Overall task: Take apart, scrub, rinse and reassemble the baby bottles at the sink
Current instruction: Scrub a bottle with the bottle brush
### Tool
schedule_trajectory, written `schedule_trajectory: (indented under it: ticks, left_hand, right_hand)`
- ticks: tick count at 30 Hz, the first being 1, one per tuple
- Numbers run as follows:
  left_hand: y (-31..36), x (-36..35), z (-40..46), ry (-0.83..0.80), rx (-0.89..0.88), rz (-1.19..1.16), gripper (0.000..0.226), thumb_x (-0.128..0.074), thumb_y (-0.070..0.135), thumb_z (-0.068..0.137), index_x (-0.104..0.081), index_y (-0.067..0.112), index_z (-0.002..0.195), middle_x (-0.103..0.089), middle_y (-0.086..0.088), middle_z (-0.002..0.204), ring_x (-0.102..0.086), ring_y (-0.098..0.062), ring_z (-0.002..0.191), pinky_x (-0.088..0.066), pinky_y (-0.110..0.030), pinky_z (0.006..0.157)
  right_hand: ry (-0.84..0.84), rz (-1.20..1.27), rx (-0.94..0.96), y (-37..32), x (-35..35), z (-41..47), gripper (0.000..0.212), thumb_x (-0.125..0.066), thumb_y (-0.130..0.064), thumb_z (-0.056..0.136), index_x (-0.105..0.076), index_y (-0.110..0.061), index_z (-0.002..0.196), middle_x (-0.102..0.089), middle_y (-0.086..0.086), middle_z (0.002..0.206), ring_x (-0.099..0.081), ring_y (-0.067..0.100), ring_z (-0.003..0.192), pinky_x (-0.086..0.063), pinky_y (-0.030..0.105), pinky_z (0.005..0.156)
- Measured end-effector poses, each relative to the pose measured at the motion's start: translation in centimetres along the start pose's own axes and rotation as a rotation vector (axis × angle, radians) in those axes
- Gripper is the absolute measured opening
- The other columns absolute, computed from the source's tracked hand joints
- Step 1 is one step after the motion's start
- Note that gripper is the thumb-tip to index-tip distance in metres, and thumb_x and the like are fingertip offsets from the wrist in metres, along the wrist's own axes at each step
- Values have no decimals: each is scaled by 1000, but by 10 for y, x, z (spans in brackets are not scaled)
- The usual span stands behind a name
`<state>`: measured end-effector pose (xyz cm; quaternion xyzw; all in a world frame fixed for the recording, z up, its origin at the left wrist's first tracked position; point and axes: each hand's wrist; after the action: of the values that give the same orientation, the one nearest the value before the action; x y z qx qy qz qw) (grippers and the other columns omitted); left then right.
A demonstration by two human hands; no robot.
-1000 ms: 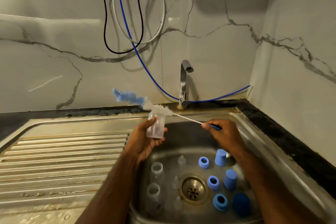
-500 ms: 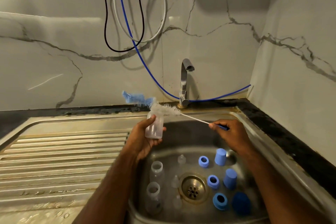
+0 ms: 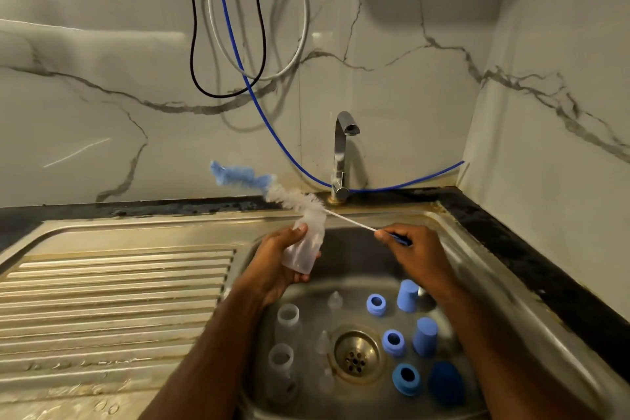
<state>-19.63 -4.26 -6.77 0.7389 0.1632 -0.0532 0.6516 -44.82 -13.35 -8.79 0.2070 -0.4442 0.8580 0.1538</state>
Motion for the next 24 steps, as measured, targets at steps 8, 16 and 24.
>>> schedule_trajectory:
  ticks: [8, 16, 24]
  left_hand:
    - [12, 4, -3, -35, 5, -215, 48, -52, 45, 97, -62, 5, 122, -73, -21, 98, -68, -23, 67, -53, -27, 48]
    - [7, 2, -5, 54, 40, -140, 44, -50, 45, 101, -59, 9, 125, -71, -23, 110, -67, -26, 70, -54, -28, 53]
    - [15, 12, -1, 63, 22, -273, 50, -48, 46, 102, -57, 5, 129, -71, -22, 96, -65, -22, 60, -54, -25, 45]
  right_hand:
    - [49, -18, -127, 11, 21, -4, 2, -75, -24, 89, -76, -23, 89, -73, -11, 80, -65, -7, 76, -49, 8, 71]
    - [26, 33, -34, -10, -10, 0, 7, -73, -30, 91, -73, -35, 86, -73, -16, 79, -68, -3, 78, -50, 8, 71]
    - [-36, -26, -78, 9, 15, -1, 6, -73, -28, 90, -78, -25, 90, -73, -14, 77, -67, -3, 77, -48, 15, 71]
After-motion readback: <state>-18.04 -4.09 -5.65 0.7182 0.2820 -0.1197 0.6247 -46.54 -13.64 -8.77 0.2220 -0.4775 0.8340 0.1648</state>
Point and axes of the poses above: each hand's wrist, its own z-axis towards the middle knuckle, its own x-axis out of the back of the hand, y = z × x
